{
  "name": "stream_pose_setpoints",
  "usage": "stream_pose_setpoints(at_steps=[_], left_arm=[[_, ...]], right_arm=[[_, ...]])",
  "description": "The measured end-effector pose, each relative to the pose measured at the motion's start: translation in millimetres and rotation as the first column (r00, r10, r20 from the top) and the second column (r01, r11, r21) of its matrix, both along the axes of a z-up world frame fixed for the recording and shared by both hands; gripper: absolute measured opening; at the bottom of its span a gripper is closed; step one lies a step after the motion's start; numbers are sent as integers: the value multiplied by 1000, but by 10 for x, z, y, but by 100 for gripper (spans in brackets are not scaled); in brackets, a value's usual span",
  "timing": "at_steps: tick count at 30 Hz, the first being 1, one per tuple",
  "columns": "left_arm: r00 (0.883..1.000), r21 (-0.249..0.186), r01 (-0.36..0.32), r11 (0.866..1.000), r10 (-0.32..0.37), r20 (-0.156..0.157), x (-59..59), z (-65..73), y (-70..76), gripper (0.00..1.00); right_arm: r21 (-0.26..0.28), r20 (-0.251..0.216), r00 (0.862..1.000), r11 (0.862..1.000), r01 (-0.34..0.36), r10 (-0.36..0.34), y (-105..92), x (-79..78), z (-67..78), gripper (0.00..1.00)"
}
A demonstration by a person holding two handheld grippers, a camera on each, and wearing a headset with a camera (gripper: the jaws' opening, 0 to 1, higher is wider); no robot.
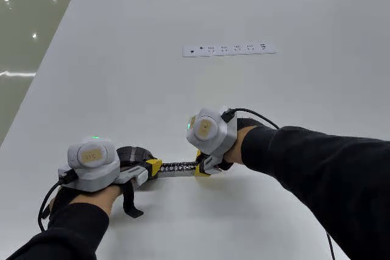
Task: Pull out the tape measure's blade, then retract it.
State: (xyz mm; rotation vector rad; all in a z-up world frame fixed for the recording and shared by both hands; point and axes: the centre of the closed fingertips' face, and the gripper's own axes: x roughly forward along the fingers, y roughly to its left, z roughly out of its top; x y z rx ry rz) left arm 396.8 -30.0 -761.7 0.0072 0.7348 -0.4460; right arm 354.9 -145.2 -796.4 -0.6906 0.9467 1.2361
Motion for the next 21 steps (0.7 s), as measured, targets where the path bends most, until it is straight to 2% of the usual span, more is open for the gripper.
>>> stream_pose_setpoints(at_steps=[21], left_arm=[[1000, -3, 2, 1000, -2, 0, 7, -4, 4, 58]], right_arm=[[14, 2, 1000, 1000, -5, 5, 49, -4, 7, 9]])
